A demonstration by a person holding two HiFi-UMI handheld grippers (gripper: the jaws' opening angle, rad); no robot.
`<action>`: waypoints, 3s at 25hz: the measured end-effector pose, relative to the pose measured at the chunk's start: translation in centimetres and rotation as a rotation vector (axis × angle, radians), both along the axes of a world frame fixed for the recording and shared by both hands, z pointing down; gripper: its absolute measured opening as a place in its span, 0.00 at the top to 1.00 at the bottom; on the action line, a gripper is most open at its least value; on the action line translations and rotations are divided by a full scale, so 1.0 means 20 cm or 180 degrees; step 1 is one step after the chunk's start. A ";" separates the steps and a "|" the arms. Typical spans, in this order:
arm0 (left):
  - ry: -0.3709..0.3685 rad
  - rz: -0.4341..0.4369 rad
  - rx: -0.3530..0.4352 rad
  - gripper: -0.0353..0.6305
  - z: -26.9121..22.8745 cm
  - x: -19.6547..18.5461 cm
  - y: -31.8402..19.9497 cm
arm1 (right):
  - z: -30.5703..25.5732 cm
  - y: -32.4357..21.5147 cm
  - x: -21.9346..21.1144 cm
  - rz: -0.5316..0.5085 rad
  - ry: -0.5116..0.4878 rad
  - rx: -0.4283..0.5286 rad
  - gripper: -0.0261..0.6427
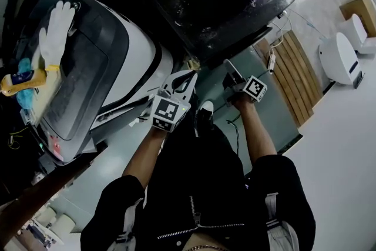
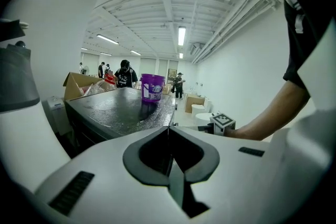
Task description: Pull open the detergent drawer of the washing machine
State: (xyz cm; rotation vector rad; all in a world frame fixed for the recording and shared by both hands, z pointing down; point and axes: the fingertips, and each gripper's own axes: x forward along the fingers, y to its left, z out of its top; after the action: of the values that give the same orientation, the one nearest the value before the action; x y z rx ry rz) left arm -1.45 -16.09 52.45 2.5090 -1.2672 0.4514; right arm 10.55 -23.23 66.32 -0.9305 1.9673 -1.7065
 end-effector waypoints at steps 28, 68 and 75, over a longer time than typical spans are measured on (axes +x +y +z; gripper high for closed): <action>0.0118 -0.0344 -0.0414 0.91 0.17 -0.24 -0.06 | 0.15 -0.25 -0.13 0.0037 -0.1753 -0.0020 0.31; -0.0025 -0.0258 -0.0544 0.91 0.26 -0.26 -0.08 | 0.12 -0.12 -0.02 0.0073 -0.1752 0.0204 0.33; 0.0039 -0.0229 -0.0500 0.91 0.24 -0.22 -0.07 | 0.10 -0.15 -0.20 -0.0750 -0.0503 0.0117 0.29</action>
State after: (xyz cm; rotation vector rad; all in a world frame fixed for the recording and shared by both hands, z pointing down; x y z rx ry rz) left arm -5.83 -17.44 57.19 2.3254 -1.2612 0.4977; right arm 6.61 -26.14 68.38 -0.5495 2.0598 -1.8001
